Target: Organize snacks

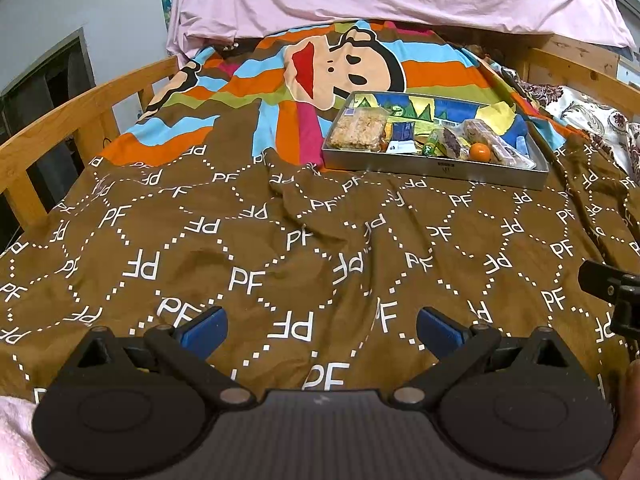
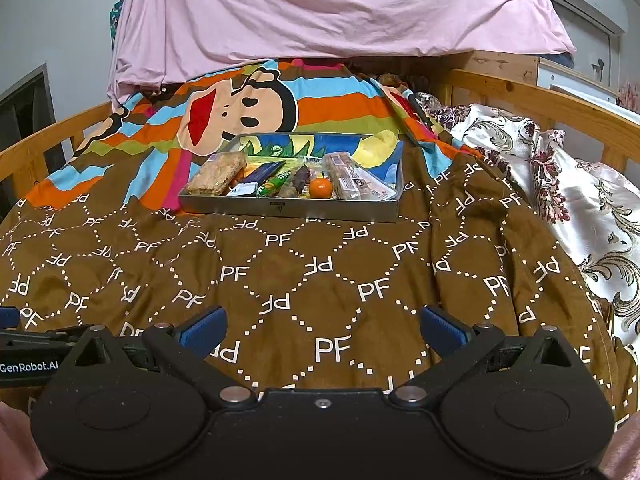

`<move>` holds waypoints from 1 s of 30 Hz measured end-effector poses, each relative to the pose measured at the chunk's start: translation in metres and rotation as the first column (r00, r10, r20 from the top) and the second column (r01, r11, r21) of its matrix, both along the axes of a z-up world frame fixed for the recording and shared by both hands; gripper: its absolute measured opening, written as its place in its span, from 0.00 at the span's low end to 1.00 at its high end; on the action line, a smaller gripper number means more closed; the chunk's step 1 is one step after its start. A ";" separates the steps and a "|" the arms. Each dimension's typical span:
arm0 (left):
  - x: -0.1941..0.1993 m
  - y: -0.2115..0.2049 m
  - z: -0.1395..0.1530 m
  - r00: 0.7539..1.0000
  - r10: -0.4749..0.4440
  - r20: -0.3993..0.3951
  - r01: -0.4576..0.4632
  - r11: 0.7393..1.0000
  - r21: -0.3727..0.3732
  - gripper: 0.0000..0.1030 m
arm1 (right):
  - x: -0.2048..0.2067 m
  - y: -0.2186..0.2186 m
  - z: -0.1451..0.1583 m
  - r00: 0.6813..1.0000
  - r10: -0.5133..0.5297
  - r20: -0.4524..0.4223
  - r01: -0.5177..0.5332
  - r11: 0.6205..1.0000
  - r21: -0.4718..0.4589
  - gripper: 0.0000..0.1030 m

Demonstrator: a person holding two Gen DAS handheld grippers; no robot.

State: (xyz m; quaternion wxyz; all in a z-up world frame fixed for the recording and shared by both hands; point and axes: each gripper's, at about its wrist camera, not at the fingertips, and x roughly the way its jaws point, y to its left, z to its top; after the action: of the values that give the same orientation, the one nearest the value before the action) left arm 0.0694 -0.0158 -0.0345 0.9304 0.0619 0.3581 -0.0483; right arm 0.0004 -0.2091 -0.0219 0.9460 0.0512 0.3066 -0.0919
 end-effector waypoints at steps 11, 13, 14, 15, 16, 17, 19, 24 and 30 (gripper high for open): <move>0.000 -0.001 0.000 1.000 -0.001 -0.001 0.001 1.000 0.000 1.00 | 0.001 0.000 -0.001 1.000 0.000 -0.004 0.000 1.000 -0.001 0.99; 0.000 -0.001 0.000 1.000 -0.003 -0.002 0.003 1.000 0.000 1.00 | 0.001 0.000 -0.001 1.000 -0.001 -0.004 0.001 1.000 -0.001 0.99; 0.000 -0.001 0.000 1.000 -0.006 -0.003 0.006 1.000 0.002 1.00 | 0.001 0.000 -0.001 1.000 0.000 -0.004 0.000 1.000 -0.001 0.99; -0.001 -0.002 -0.001 1.000 -0.005 -0.002 0.005 1.000 0.008 1.00 | 0.001 0.000 -0.001 1.000 0.000 -0.005 0.000 1.000 -0.001 0.99; 0.000 -0.002 0.000 1.000 -0.003 -0.001 0.003 1.000 0.014 1.00 | 0.001 0.001 -0.002 1.000 -0.001 -0.006 0.001 1.000 -0.001 0.99; 0.000 -0.003 -0.001 1.000 0.000 -0.001 0.000 1.000 0.023 1.00 | 0.001 0.000 -0.002 1.000 -0.001 -0.007 0.001 1.000 -0.001 0.99; 0.001 -0.003 0.000 1.000 -0.004 -0.007 0.004 1.000 0.026 1.00 | 0.001 0.000 -0.004 1.000 -0.001 -0.009 0.001 1.000 -0.001 0.99; 0.001 0.002 0.002 1.000 -0.002 -0.008 0.002 1.000 0.012 1.00 | 0.002 0.001 -0.004 1.000 -0.001 -0.016 0.001 1.000 -0.004 0.99; 0.003 0.006 0.003 1.000 0.008 -0.016 -0.008 1.000 -0.014 1.00 | 0.003 0.002 -0.004 1.000 0.000 -0.022 0.000 1.000 -0.007 0.99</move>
State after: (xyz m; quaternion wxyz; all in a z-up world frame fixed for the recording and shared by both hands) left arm 0.0721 -0.0097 -0.0316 0.9281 0.0535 0.3655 -0.0476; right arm 0.0029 -0.2072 -0.0255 0.9427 0.0470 0.3169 -0.0935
